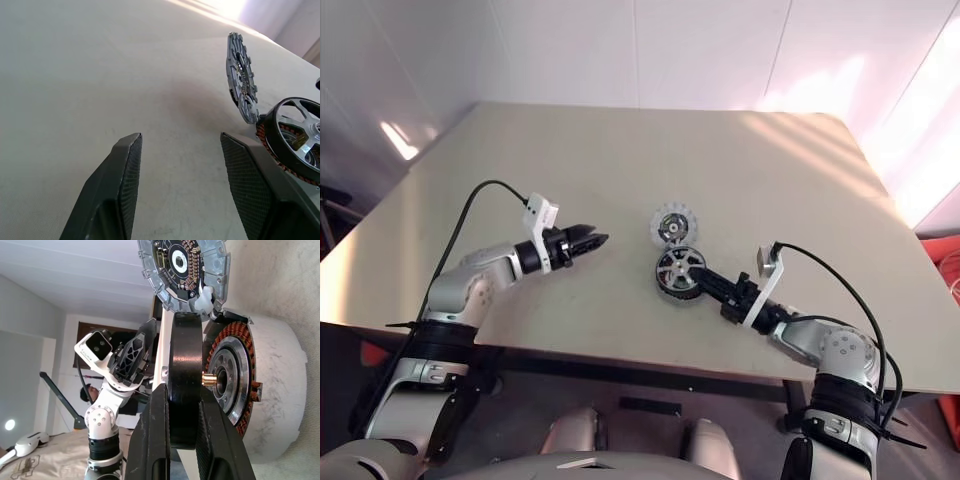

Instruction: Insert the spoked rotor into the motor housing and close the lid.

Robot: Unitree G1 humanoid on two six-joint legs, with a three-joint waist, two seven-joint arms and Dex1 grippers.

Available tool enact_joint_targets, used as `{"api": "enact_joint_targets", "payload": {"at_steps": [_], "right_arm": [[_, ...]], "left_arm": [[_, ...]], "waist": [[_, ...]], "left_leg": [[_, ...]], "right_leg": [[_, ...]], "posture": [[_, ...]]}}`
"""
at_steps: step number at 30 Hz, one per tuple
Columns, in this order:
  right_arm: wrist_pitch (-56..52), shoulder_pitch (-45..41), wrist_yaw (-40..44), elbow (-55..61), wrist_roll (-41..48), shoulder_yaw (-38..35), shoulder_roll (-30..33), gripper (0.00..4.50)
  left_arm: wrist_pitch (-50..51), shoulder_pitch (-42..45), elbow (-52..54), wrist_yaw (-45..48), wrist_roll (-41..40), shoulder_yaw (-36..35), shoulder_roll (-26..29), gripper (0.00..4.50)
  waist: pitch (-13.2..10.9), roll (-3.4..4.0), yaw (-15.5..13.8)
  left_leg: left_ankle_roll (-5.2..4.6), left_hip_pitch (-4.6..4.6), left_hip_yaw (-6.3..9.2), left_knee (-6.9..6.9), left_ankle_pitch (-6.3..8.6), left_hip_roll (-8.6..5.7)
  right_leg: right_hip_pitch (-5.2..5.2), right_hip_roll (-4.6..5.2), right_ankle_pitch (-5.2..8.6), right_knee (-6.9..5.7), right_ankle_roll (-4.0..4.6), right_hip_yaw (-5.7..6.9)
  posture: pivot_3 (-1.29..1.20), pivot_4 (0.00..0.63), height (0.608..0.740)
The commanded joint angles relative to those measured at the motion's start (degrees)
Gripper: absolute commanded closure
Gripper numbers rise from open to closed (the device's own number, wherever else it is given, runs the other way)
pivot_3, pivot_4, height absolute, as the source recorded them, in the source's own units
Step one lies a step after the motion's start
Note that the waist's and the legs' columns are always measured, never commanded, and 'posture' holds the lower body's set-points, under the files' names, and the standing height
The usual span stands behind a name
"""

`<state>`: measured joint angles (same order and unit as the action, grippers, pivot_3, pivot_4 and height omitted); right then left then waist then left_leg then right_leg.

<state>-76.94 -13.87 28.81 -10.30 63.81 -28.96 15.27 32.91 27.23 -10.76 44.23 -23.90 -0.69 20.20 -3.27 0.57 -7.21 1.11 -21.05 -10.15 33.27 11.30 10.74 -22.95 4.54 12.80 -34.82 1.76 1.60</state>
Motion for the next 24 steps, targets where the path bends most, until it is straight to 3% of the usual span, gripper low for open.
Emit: {"api": "enact_joint_targets", "payload": {"at_steps": [1,6,10,22,24], "right_arm": [[1.2,0.0,1.2,0.8,0.2,0.8,0.5,3.17],[2.5,0.4,1.6,1.4,-0.6,2.0,1.0,1.54],[4.9,1.1,2.8,3.1,-0.5,2.4,1.0,0.27],[9.8,1.4,5.3,5.5,2.0,1.7,3.0,0.27],[10.8,1.2,5.4,5.7,2.2,1.3,2.9,0.27]], "left_arm": [[-1.0,1.3,1.1,0.0,-0.2,-1.2,0.7,1.84],[-1.2,1.3,1.1,-0.1,-0.2,-1.2,0.7,1.84],[-1.1,1.3,1.0,0.0,-0.2,-1.2,0.7,1.84],[-1.2,1.9,0.4,0.3,-0.2,-0.7,0.2,1.84],[-1.2,2.0,0.4,0.3,-0.1,-0.7,0.2,1.84]], "waist": [[0.0,-0.01,0.0],[0.1,-0.09,0.2],[0.1,-0.12,0.2],[0.0,-0.12,0.0],[0.1,-0.12,0.0]], "left_leg": [[0.01,0.0,0.0,0.0,-0.01,0.0],[0.04,0.3,0.01,0.0,-0.03,0.01],[0.15,1.04,0.01,-0.08,-0.09,0.05],[0.27,0.9,0.03,-0.24,-0.18,0.04],[0.21,0.71,0.03,-0.31,-0.15,0.03]], "right_leg": [[0.0,0.0,0.0,-0.01,0.0,0.0],[0.29,0.0,0.01,0.0,-0.01,0.0],[0.91,0.0,0.25,0.07,-0.41,-0.01],[0.78,0.0,0.26,0.09,-0.42,0.0],[0.61,-0.02,0.12,0.09,-0.06,0.0]], "posture": [[0.0,0.0,0.74],[0.0,0.0,0.74],[0.0,0.0,0.74],[0.0,0.0,0.74],[0.0,0.0,0.74]]}}
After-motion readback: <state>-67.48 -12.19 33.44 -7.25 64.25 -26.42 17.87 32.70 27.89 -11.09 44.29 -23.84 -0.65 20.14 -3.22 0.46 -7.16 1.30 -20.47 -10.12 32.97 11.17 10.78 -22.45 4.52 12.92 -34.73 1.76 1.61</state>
